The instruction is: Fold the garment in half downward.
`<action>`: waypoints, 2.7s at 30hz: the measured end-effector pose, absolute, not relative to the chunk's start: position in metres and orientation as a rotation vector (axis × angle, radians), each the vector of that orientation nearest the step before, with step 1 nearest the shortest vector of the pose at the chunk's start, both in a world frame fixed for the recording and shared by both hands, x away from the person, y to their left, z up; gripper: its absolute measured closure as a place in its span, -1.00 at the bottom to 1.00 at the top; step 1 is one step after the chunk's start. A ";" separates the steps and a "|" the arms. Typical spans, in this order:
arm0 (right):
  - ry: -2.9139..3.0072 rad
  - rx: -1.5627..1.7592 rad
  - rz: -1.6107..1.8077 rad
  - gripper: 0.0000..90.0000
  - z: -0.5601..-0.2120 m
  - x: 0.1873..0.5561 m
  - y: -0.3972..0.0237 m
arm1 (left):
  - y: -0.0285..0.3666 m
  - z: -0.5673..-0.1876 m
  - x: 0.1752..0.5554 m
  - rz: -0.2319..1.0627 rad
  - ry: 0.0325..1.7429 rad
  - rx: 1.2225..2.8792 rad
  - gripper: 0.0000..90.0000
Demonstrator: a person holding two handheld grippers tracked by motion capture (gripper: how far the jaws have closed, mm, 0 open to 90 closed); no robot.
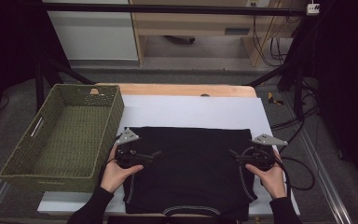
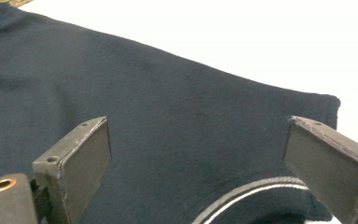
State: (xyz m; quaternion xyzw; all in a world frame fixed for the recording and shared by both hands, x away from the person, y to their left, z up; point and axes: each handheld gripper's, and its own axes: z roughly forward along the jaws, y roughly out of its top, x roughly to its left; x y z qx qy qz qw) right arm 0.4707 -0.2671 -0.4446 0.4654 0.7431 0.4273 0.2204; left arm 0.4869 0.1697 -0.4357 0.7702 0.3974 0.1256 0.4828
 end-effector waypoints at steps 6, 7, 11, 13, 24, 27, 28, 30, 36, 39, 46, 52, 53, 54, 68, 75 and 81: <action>2.039 1.309 1.146 -0.83 -0.443 0.483 -0.275 | 0.175 -0.436 0.507 0.323 1.034 1.846 -0.99; 2.032 1.307 1.141 -0.83 -0.443 0.485 -0.276 | 0.176 -0.437 0.511 0.333 1.045 1.847 -0.99; 1.996 1.331 1.147 -0.80 -0.441 0.493 -0.282 | 0.178 -0.440 0.521 0.386 1.087 1.874 -0.96; 1.994 1.346 1.131 -0.80 -0.442 0.496 -0.284 | 0.180 -0.443 0.529 0.401 1.120 1.868 -0.95; 1.982 1.448 1.031 -0.67 -0.459 0.516 -0.295 | 0.191 -0.460 0.573 0.522 1.251 1.930 -0.79; 1.978 1.472 1.008 -0.61 -0.462 0.519 -0.295 | 0.193 -0.464 0.581 0.514 1.245 1.941 -0.66; 1.975 1.477 0.995 -0.59 -0.464 0.520 -0.296 | 0.193 -0.465 0.583 0.511 1.240 1.949 -0.61; 1.972 1.492 0.972 -0.58 -0.467 0.523 -0.297 | 0.193 -0.468 0.586 0.507 1.235 1.960 -0.56; 1.968 1.546 0.934 -0.45 -0.475 0.530 -0.301 | 0.189 -0.476 0.594 0.505 1.200 2.016 -0.27; 1.986 1.547 0.910 -0.36 -0.478 0.532 -0.301 | 0.189 -0.478 0.597 0.486 1.208 2.036 -0.14; 2.022 1.543 0.937 0.04 -0.481 0.535 -0.301 | 0.188 -0.477 0.596 0.461 1.195 2.042 0.18; 2.037 1.560 0.968 0.58 -0.480 0.536 -0.298 | 0.182 -0.475 0.592 0.426 1.167 2.072 0.68; 2.057 1.562 0.980 0.70 -0.479 0.536 -0.298 | 0.182 -0.475 0.592 0.432 1.162 2.079 0.70; 2.060 1.567 0.986 0.79 -0.479 0.536 -0.298 | 0.181 -0.474 0.592 0.436 1.158 2.085 0.72; 1.983 1.511 0.905 0.90 -0.464 0.542 -0.315 | 0.170 -0.465 0.585 0.422 1.152 2.013 0.83; 1.928 1.523 0.855 0.90 -0.465 0.549 -0.325 | 0.159 -0.468 0.587 0.399 1.161 1.960 0.83; 1.920 1.494 0.808 0.89 -0.467 0.552 -0.325 | 0.152 -0.475 0.602 0.483 1.204 2.022 0.83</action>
